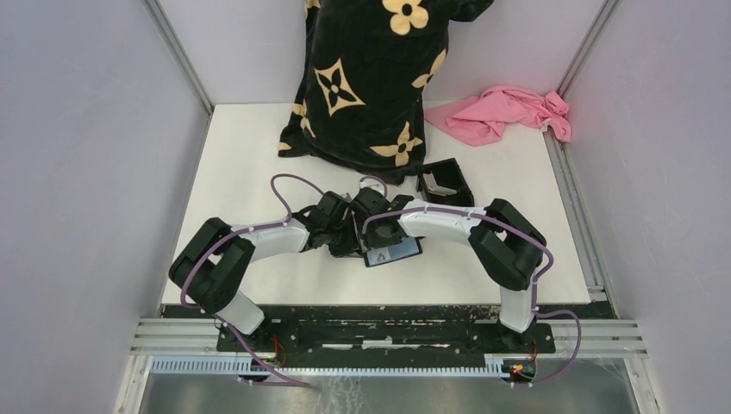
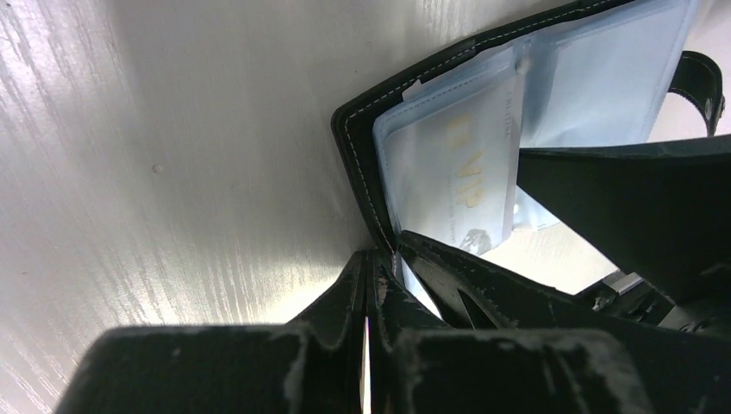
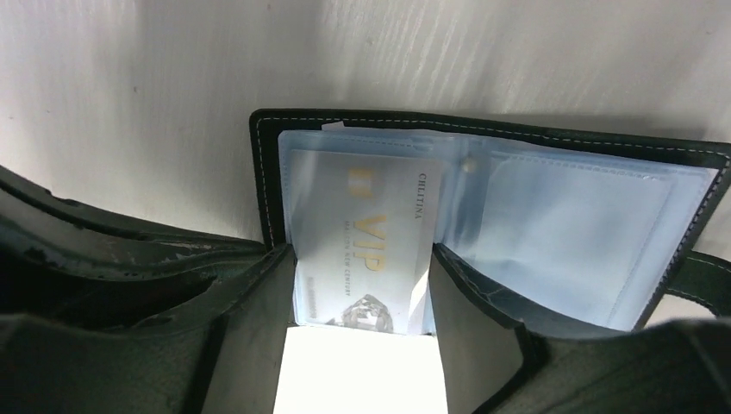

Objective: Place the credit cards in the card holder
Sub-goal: Insert the credit card into the card holder.

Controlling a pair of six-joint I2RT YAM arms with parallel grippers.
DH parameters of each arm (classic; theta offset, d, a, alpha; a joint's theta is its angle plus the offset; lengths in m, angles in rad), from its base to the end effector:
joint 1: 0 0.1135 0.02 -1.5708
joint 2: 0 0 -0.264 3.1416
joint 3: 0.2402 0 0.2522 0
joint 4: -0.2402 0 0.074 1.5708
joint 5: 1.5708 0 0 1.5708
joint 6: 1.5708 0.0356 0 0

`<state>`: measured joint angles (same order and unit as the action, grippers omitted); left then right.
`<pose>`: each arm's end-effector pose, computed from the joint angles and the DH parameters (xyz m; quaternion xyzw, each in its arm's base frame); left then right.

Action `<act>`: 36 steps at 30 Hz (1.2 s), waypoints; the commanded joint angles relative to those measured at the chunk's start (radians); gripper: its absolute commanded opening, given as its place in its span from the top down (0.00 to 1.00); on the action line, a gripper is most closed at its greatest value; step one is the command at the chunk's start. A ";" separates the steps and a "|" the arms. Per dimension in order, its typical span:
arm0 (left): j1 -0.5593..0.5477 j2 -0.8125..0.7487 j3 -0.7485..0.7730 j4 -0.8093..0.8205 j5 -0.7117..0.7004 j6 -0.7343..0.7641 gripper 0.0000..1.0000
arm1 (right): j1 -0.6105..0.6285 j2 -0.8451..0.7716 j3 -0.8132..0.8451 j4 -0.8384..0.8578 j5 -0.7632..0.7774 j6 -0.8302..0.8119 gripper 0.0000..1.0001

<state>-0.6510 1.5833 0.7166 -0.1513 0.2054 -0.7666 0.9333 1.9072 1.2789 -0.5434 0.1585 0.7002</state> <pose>0.2221 -0.1783 0.1370 -0.0273 0.9570 -0.2516 0.1419 0.2325 0.3044 0.1667 -0.0980 0.9723 0.0909 0.1918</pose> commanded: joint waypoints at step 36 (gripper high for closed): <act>0.029 -0.096 0.027 -0.185 -0.268 -0.026 0.66 | 0.000 -0.165 0.085 -0.026 0.021 -0.183 0.26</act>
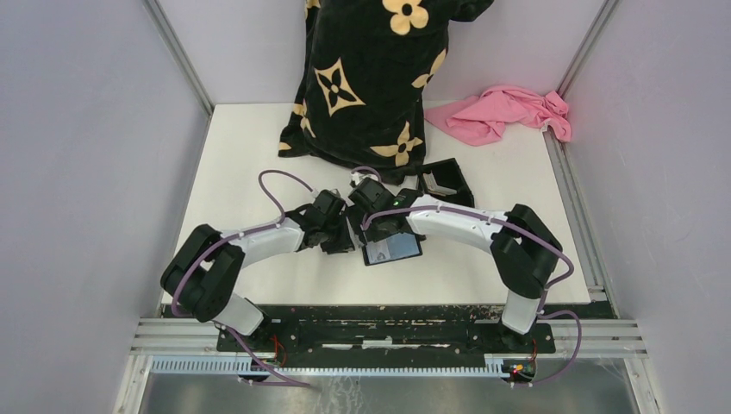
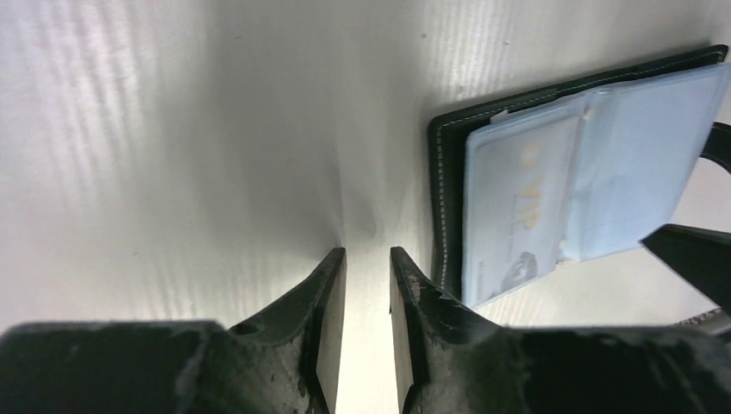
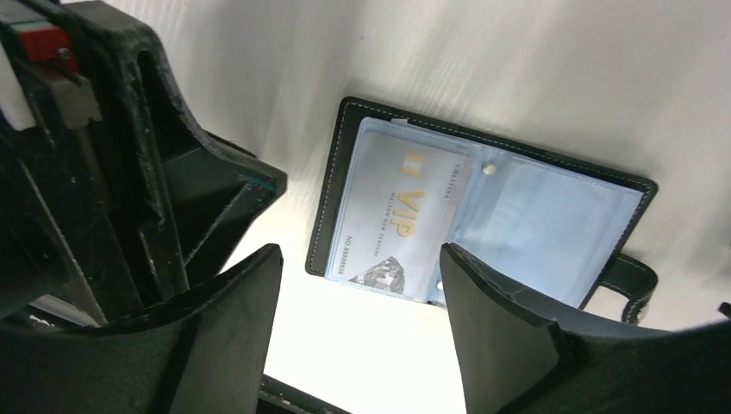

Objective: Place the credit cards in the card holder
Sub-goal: Insert the credit card into the card holder, then pick up the credit card from the storage box.

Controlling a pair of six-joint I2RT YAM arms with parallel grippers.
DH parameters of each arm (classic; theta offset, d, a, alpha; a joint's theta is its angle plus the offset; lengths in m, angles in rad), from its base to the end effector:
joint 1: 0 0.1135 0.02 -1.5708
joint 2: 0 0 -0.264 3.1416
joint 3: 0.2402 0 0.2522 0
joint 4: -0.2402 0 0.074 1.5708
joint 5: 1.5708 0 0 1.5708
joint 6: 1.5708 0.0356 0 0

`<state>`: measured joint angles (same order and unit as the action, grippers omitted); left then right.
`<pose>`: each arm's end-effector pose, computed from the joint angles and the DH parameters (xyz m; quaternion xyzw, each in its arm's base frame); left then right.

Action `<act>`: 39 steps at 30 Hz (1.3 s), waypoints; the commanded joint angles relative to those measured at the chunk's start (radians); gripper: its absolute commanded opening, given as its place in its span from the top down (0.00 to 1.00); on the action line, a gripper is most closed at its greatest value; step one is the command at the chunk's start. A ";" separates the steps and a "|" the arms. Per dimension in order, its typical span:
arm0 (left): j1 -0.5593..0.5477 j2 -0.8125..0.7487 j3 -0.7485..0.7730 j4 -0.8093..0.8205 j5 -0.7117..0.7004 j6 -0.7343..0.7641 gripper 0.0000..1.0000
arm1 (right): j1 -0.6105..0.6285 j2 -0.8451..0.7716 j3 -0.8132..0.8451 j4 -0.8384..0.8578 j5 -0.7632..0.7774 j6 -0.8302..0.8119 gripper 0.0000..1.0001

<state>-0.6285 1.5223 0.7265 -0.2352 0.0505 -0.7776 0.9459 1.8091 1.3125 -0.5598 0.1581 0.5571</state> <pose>0.2236 -0.1648 0.1502 -0.0650 0.9613 -0.1909 0.1876 0.2268 0.3049 0.2111 -0.1665 0.9498 0.1173 0.2374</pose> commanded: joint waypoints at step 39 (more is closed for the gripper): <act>0.009 -0.133 0.127 -0.147 -0.168 -0.032 0.35 | -0.590 0.082 0.248 -0.038 0.042 -0.184 0.22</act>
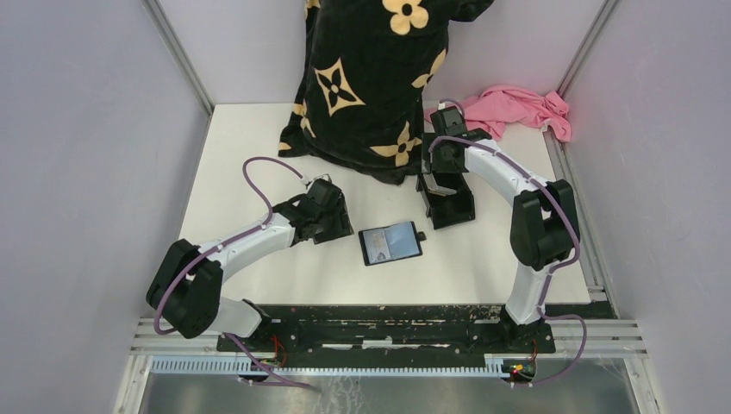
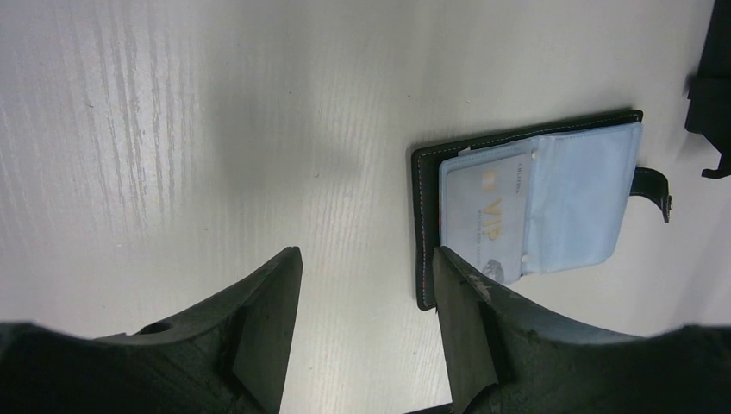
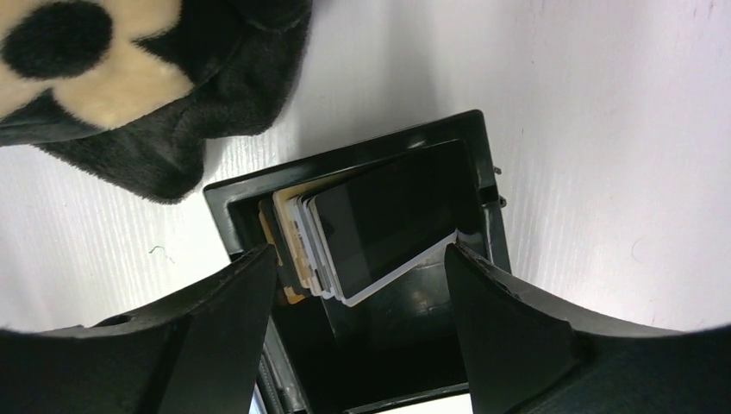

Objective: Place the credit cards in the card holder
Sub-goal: Pick up the credit card from the storage box.

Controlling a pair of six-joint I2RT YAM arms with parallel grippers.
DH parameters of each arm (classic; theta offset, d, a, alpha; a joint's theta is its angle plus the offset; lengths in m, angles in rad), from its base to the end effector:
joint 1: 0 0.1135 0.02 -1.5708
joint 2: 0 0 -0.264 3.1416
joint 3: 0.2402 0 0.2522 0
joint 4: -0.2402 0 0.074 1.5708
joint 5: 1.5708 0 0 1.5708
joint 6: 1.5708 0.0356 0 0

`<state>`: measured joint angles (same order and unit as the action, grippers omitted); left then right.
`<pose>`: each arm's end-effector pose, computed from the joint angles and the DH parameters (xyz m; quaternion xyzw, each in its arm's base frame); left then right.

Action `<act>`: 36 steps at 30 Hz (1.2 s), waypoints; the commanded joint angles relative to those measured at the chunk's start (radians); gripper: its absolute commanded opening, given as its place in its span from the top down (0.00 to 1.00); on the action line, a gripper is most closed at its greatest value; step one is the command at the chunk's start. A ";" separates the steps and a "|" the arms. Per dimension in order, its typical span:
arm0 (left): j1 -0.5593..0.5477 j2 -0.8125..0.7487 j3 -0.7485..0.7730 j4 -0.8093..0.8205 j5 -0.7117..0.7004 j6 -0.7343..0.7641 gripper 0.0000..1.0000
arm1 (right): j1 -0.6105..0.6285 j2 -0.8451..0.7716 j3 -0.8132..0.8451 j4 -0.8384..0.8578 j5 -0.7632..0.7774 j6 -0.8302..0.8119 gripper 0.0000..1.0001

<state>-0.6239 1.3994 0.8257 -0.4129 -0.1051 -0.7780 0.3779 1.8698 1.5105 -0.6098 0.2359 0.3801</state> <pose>0.2242 -0.1568 0.1998 -0.0887 0.9523 -0.1470 0.2522 0.3838 0.1434 0.2463 0.0359 0.9484 0.0045 0.3150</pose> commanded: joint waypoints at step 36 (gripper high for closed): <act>0.006 0.005 -0.021 0.120 0.026 -0.081 0.08 | -0.082 0.002 0.003 0.008 -0.327 0.039 0.58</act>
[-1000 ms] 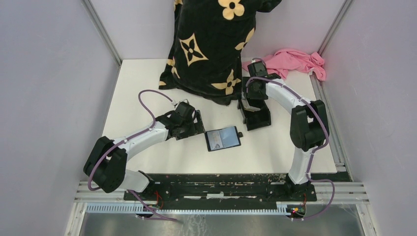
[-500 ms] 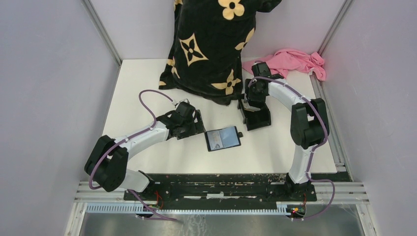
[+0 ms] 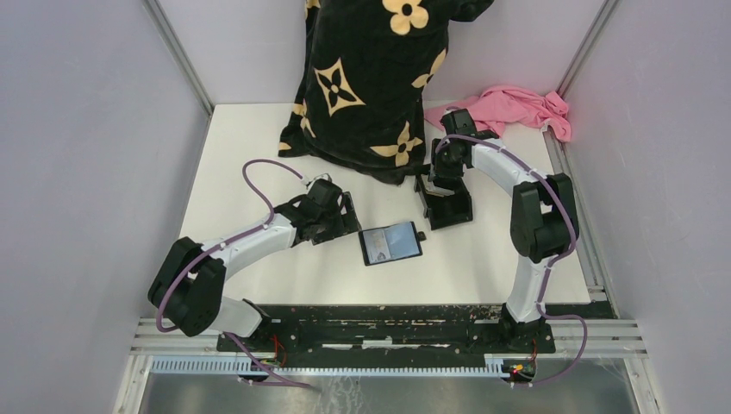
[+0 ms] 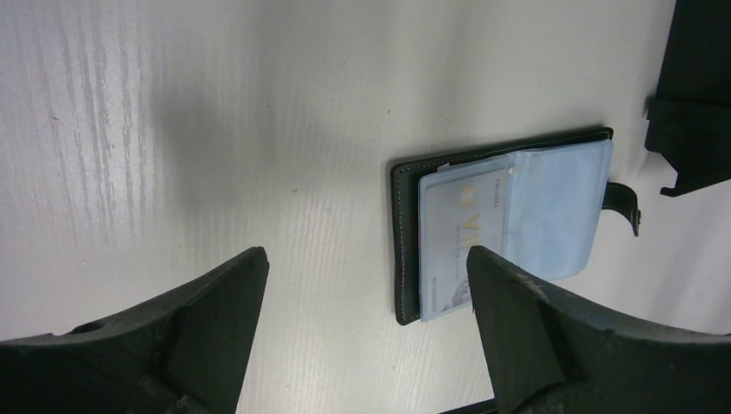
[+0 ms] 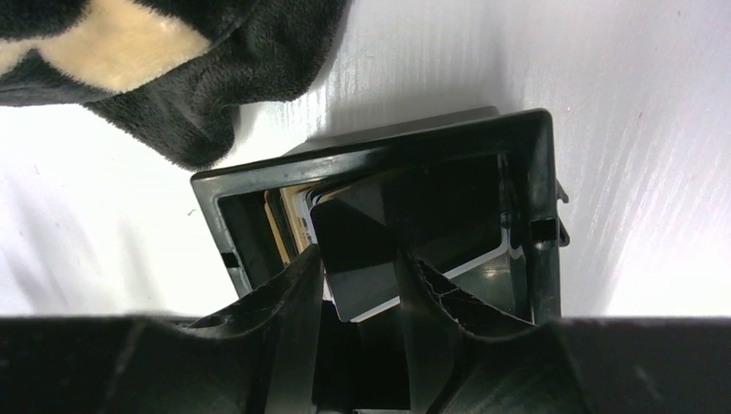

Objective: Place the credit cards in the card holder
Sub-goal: Pick up the credit card from the storage box.

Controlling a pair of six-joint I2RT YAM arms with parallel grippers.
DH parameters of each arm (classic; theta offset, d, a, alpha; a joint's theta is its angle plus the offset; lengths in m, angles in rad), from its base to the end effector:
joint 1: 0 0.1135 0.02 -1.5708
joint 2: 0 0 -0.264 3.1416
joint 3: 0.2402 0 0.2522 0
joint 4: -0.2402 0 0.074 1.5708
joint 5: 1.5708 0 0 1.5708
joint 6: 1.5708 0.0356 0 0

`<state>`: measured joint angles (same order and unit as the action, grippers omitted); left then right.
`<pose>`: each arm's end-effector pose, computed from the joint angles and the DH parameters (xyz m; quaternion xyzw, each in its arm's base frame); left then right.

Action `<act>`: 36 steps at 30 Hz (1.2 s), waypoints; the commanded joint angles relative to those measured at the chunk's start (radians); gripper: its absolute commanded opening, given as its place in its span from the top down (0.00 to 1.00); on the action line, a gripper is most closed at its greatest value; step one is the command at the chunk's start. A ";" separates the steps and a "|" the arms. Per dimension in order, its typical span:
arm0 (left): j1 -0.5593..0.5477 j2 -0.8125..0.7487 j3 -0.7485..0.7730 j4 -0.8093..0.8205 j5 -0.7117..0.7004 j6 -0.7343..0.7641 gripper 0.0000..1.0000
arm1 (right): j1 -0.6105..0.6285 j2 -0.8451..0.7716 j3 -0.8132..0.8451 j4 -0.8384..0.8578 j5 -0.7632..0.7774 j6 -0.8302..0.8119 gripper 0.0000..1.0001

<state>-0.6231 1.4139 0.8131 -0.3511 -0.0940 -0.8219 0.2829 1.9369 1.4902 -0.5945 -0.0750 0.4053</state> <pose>0.2279 -0.1596 0.1961 -0.1086 0.9453 -0.1676 0.2578 0.3994 0.1189 0.2138 0.0492 0.9633 0.1223 0.2340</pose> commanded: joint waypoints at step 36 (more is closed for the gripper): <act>0.005 -0.024 -0.019 0.130 0.057 -0.024 0.09 | 0.066 -0.226 0.098 -0.242 0.245 -0.067 0.99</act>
<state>-0.6231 1.4136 0.7635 -0.2657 -0.0456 -0.8440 0.3363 1.7966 1.5650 -0.8040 0.0971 0.3595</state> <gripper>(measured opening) 0.912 0.017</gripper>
